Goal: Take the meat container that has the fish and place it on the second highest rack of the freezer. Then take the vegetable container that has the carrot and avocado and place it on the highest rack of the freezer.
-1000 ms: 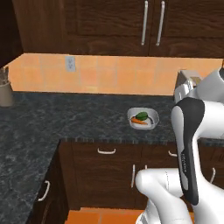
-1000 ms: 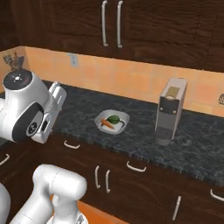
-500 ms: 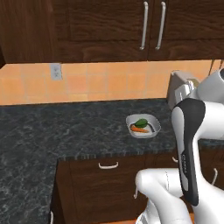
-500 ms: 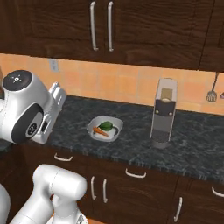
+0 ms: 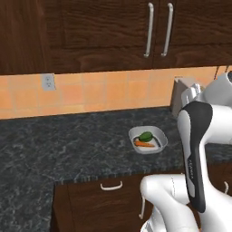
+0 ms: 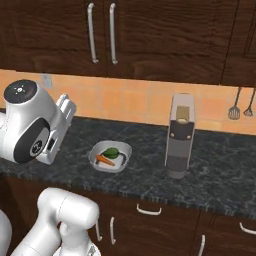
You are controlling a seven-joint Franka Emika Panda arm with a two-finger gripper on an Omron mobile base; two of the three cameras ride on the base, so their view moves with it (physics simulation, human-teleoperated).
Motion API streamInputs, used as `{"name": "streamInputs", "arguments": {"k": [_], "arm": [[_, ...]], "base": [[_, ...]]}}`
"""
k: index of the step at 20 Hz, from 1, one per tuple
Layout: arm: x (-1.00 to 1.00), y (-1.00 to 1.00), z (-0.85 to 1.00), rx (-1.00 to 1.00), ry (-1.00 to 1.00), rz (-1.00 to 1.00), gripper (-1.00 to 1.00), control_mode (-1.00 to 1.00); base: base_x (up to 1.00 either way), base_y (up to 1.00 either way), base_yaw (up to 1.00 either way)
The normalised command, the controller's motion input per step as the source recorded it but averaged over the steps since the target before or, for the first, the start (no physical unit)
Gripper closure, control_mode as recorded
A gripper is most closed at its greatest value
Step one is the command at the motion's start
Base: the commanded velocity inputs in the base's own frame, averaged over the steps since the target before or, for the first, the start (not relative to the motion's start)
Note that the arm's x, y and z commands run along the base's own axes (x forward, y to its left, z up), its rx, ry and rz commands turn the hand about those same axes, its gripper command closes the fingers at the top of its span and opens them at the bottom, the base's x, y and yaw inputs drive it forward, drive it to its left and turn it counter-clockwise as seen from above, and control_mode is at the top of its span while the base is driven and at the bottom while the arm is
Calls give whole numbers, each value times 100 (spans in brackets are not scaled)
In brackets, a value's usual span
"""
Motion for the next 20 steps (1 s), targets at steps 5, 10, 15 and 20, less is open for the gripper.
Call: {"name": "streamInputs", "arguments": {"k": [5,10,15,20], "arm": [[0,0,0,0,0,0,-100,100],[0,0,0,0,0,0,-100,100],[0,0,0,0,0,0,-100,100],[0,0,0,0,0,0,-100,100]], "base": [[36,2,-30],[37,0,-8],[34,-12,1],[38,-32,8]]}}
